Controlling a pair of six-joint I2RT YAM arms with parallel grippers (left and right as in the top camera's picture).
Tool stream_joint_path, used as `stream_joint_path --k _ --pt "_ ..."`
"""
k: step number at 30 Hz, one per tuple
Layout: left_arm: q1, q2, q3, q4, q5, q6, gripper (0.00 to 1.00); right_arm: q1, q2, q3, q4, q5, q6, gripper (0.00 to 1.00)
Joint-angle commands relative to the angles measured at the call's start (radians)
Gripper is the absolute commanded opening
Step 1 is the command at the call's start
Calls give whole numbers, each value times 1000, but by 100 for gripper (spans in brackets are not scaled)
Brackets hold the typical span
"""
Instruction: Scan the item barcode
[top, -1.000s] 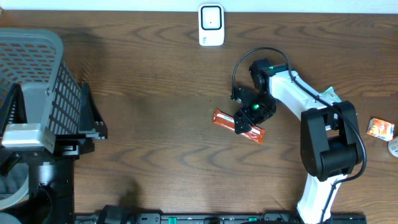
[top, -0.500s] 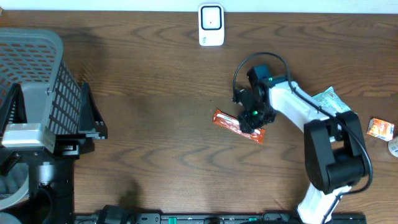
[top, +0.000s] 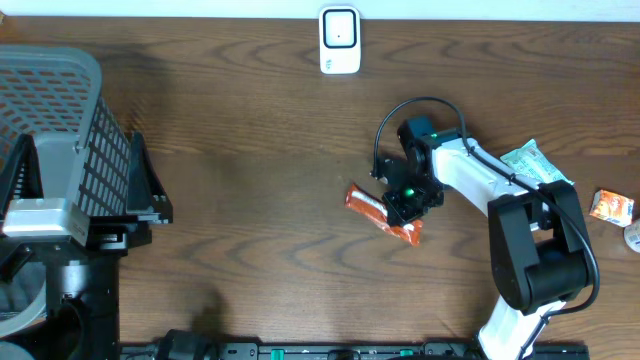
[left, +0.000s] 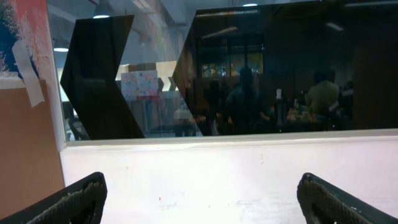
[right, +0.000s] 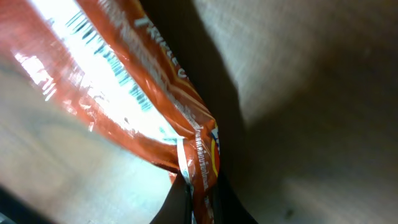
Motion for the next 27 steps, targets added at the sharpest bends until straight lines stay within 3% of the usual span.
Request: stream_joint_path --k 1,15,21,27 --pt "5 -7 -3 6 2 3 98 15 -114 99 -46 7 37 1" --pt "5 -7 -3 6 3 3 98 167 -637 150 -92 32 42 2" --pt "5 -7 -3 5 3 2 98 246 -723 150 -99 239 128 2" --pt "5 -7 -3 6 3 2 98 307 -691 147 -21 601 193 2"
